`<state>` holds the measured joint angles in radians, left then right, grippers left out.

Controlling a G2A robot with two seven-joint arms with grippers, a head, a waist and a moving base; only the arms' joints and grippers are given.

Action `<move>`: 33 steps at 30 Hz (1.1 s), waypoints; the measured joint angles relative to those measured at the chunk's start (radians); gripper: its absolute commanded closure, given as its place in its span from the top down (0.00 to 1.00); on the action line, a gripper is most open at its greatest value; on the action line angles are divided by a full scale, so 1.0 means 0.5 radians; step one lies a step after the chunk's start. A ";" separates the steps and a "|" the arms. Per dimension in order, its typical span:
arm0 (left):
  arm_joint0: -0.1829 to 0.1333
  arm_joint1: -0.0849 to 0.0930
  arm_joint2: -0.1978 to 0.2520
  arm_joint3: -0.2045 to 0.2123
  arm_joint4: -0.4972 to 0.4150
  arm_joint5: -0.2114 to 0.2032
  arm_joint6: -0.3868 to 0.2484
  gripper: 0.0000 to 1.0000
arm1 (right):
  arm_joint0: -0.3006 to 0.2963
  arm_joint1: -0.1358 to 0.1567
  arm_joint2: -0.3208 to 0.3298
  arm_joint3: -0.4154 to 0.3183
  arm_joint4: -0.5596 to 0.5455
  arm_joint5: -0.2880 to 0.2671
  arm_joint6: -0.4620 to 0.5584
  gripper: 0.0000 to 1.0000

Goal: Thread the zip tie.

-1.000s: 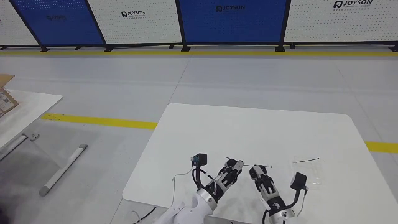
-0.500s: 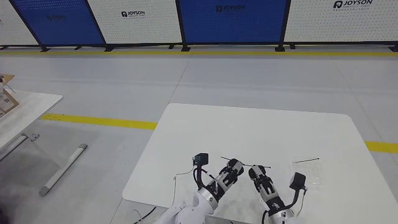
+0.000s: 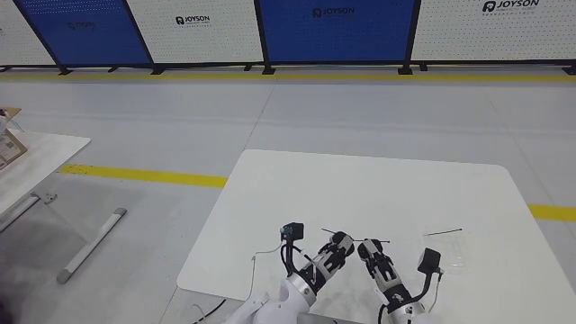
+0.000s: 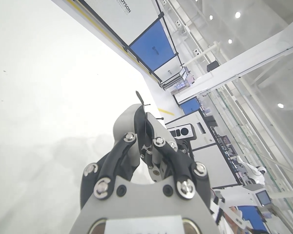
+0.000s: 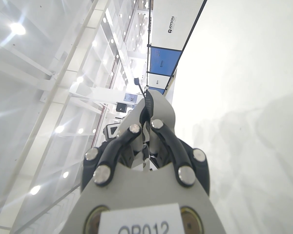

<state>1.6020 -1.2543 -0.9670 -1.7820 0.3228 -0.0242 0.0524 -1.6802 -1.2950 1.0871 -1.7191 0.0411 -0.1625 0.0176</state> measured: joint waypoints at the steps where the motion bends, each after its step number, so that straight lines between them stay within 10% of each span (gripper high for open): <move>1: 0.002 0.001 -0.001 -0.003 0.002 -0.003 -0.002 0.00 | -0.001 0.000 0.000 -0.002 -0.001 0.002 0.004 0.00; 10: 0.013 0.004 -0.015 -0.013 -0.007 -0.010 -0.007 0.00 | -0.001 -0.003 0.008 -0.007 0.012 0.033 0.034 0.00; 15: 0.008 0.003 -0.017 -0.003 -0.008 0.008 0.006 0.00 | 0.003 -0.005 0.013 -0.004 0.016 0.034 0.046 0.24; 33: -0.022 -0.005 -0.010 0.028 -0.030 0.057 0.018 0.00 | -0.027 -0.010 0.038 -0.015 -0.006 -0.042 0.015 0.13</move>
<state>1.5910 -1.2570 -0.9722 -1.7679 0.3079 0.0043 0.0615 -1.6934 -1.2998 1.1058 -1.7268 0.0379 -0.1833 0.0250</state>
